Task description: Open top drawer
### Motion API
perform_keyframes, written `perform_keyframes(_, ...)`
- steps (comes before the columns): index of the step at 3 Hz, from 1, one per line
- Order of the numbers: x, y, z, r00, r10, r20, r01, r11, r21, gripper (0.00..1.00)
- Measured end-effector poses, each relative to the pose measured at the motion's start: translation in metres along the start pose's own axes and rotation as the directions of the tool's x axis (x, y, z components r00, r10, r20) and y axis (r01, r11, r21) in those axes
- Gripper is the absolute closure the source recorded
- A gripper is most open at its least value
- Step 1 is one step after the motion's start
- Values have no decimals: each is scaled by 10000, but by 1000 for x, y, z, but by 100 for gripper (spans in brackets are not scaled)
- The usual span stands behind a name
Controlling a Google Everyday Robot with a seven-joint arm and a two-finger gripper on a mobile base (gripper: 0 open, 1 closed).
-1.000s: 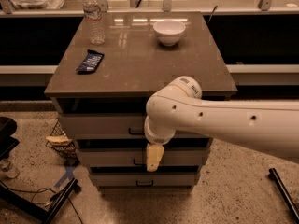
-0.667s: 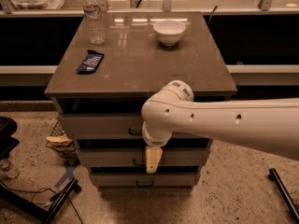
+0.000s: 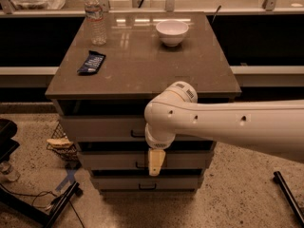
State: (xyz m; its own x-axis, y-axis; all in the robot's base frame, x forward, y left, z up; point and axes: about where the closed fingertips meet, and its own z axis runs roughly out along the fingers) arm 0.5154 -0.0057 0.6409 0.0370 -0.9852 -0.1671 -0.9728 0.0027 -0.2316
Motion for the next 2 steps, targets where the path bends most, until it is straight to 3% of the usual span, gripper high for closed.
perform_keyframes(2,0,0,0,10000,0,0,0,10000,1,0)
